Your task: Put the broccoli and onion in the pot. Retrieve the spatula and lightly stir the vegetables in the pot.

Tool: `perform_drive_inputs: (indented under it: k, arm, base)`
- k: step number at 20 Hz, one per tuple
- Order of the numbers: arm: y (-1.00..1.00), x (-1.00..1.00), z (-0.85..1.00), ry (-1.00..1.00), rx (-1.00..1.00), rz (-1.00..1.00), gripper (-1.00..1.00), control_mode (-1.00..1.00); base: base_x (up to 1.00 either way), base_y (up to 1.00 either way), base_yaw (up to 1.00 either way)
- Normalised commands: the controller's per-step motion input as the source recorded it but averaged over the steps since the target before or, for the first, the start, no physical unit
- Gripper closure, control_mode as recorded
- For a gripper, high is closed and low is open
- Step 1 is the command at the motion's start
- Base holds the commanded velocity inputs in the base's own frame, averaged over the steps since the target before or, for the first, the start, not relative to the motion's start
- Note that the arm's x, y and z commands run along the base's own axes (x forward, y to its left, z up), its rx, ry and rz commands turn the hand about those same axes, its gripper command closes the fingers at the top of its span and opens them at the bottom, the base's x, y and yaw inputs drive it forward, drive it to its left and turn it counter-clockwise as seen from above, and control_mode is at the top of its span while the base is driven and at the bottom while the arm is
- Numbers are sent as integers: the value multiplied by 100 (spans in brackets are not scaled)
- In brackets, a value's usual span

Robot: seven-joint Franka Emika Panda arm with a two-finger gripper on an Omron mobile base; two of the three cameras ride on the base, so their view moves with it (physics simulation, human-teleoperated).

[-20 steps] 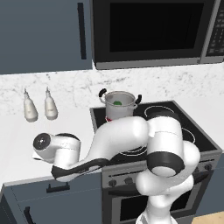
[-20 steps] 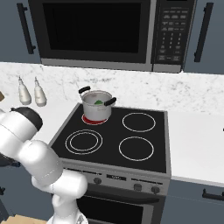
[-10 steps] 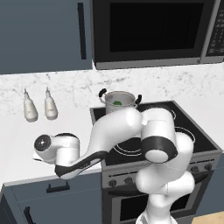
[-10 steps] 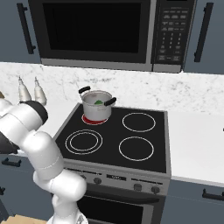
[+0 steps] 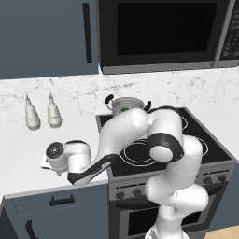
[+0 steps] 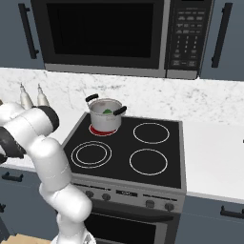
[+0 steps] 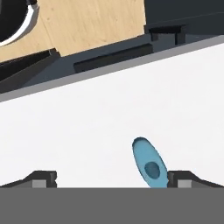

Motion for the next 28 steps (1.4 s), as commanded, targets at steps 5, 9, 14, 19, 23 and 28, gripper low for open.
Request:
perform_drive_inputs:
  k: [5,9,14,19,23,28]
  arm:
    - [37,9,-2,0,0,0,-100,-100]
    - [45,4,0,0,0,0,-100,-100]
    - [39,8,0,0,0,0,-100,-100]
    - [6,34,-20,0,-3,0,-100,-100]
    - [0,32,-42,1,-3,0,-100,-100]
    - [-6,2,-67,0,-1,0,-100,-100]
  base:
    - [0,0,0]
    - [0,0,0]
    - [0,0,0]
    - [0,0,0]
    - [0,0,0]
    - [0,0,0]
